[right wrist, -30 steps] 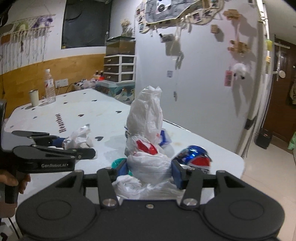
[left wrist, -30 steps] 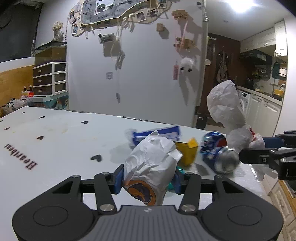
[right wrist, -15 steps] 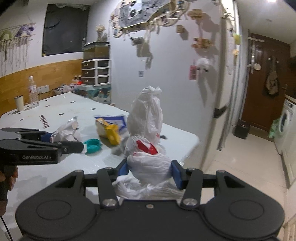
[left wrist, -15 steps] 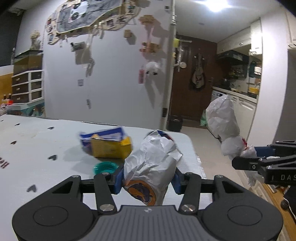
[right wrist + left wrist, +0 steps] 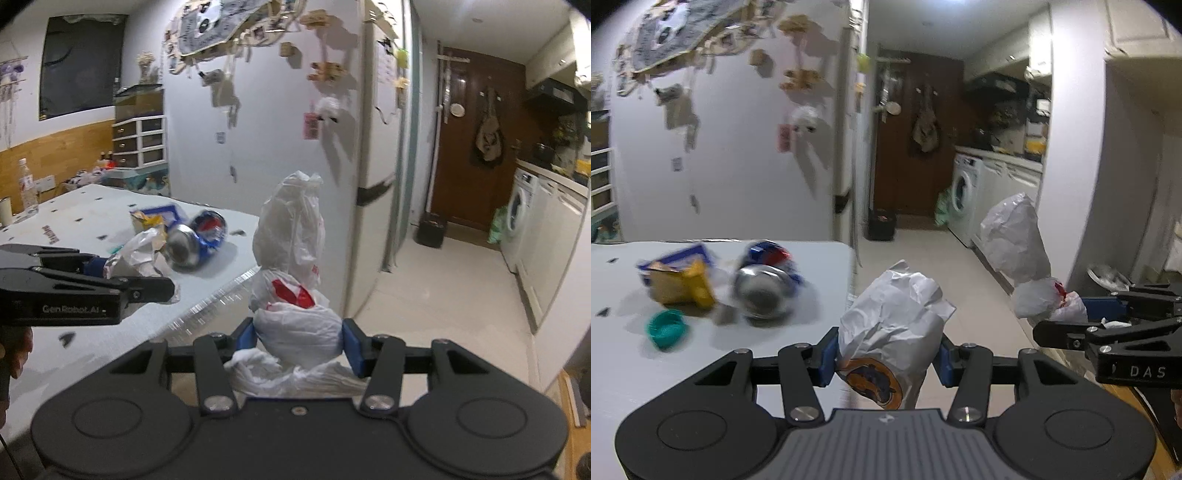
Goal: Collect trash
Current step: 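Lift and carry both white bags with both tools over the trash bin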
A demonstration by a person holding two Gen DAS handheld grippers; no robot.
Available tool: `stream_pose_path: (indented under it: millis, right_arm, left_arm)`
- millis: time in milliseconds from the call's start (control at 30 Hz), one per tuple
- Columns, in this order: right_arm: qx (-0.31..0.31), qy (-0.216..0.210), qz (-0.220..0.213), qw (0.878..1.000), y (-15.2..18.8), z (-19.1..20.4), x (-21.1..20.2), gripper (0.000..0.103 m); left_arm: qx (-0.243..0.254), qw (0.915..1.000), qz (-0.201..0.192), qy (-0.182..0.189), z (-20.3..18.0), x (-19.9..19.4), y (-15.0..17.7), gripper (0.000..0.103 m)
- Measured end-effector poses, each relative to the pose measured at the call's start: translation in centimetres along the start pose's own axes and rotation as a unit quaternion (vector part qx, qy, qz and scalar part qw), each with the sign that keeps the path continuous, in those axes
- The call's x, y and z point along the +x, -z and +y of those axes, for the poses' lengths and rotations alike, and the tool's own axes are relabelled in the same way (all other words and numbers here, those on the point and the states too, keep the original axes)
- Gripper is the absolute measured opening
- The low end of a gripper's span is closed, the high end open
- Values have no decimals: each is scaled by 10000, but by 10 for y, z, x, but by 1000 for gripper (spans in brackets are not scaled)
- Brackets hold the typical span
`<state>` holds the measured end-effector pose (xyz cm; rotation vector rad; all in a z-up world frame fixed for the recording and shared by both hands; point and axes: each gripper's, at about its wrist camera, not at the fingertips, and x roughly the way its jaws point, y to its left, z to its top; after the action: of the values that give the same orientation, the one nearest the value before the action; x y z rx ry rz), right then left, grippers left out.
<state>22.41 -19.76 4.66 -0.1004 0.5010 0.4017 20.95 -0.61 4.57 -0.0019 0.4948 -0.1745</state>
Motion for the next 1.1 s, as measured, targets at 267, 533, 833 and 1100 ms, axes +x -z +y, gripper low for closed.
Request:
stream_pose_path:
  millis: [267,533,833,1100]
  right_arm:
    - [295,251,235,9990,39,-50,-15,51]
    - [810,500,789,9923,92,-99,9,51]
    - [1379,591,1549,9765,144,-140,61,51]
    - [1552,431,2072,9649,164,-146,113,51]
  left_arm:
    - [232,9984,449,235,-56,35,15,51]
    - [302,9913,1244,298,-90,100,42,51]
    - [-22,9763,2133,360,-92,182,84,51]
    - [-92,9629,2676,341,-87,237,110,51]
